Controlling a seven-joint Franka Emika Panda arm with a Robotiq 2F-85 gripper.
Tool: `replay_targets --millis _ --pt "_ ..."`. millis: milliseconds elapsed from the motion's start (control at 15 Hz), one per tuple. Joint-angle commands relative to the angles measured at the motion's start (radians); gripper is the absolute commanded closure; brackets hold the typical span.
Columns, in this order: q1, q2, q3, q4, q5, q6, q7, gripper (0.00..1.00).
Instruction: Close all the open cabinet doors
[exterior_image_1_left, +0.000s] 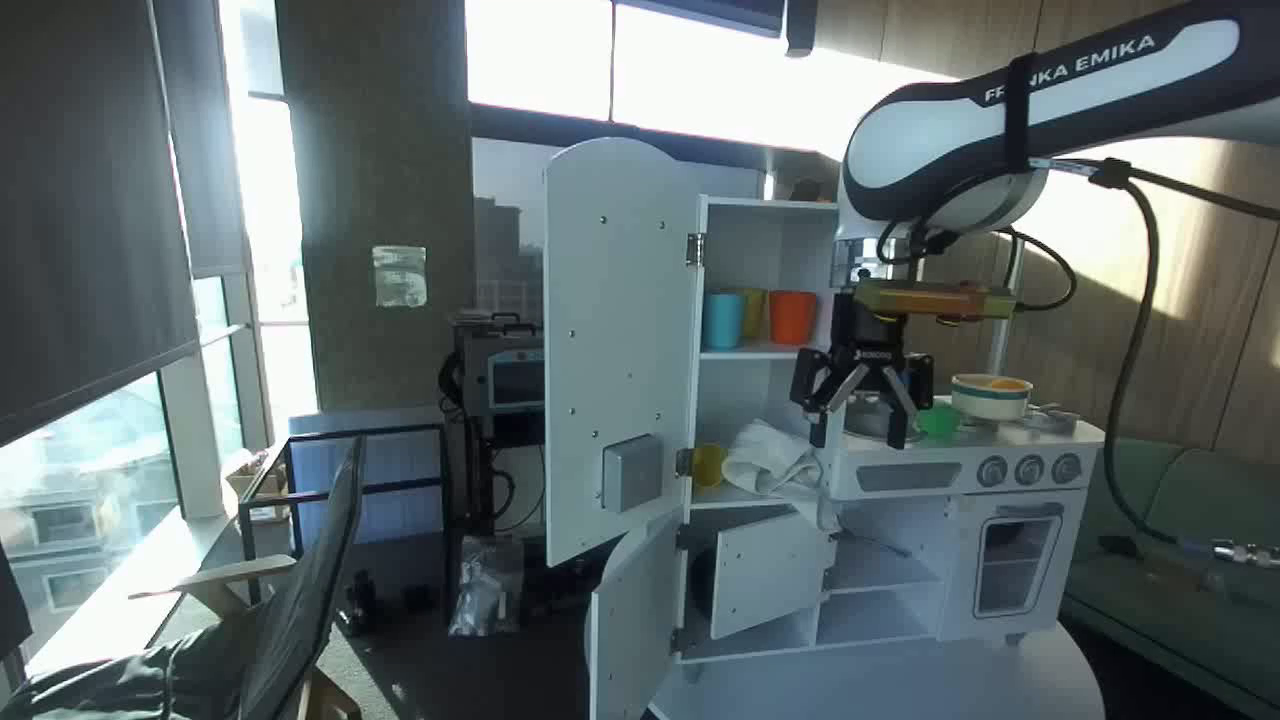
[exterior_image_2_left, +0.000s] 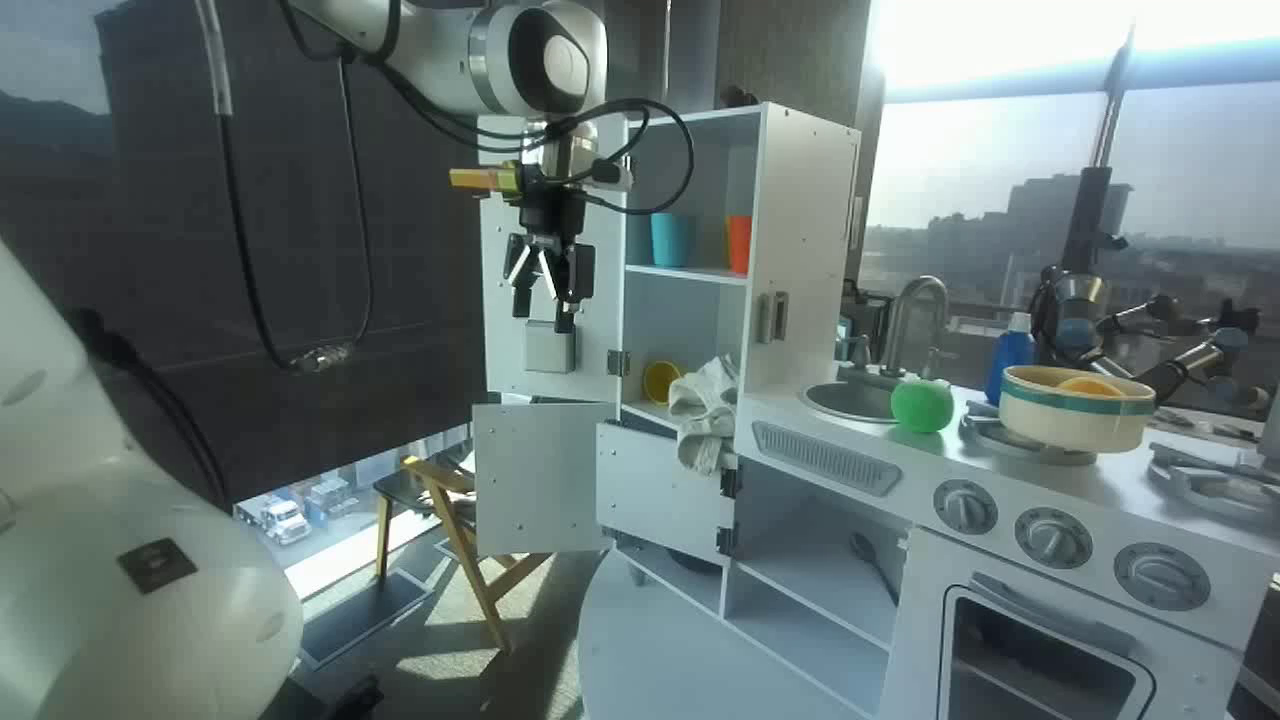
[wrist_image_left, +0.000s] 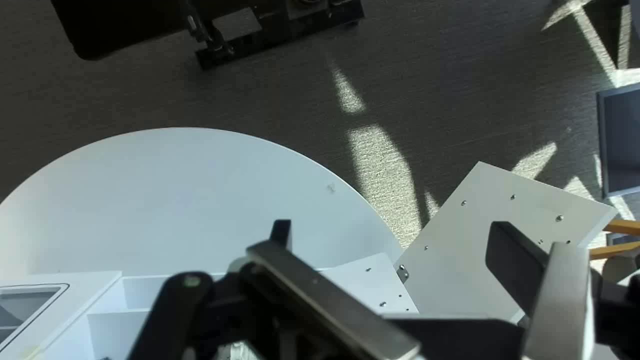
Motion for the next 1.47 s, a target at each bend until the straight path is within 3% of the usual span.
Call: replay_targets --millis 0,533,867,1200,1400 --pt "0.002 0.001 -0.002 0.005 -0.001 -0.002 0.0 0.0" --pt "0.002 -0.003 -0.002 0.012 -0.001 -0.002 0.0 0.0" --pt "0.03 0.112 -0.014 -0.03 0.028 0.204 -0.17 0.0" --pt "0.022 0.246 -0.016 -0.071 0.089 0.495 -0.05 0.0" --pt "0.022 0.351 -0.03 -0.041 0.099 0.641 -0.1 0.0"
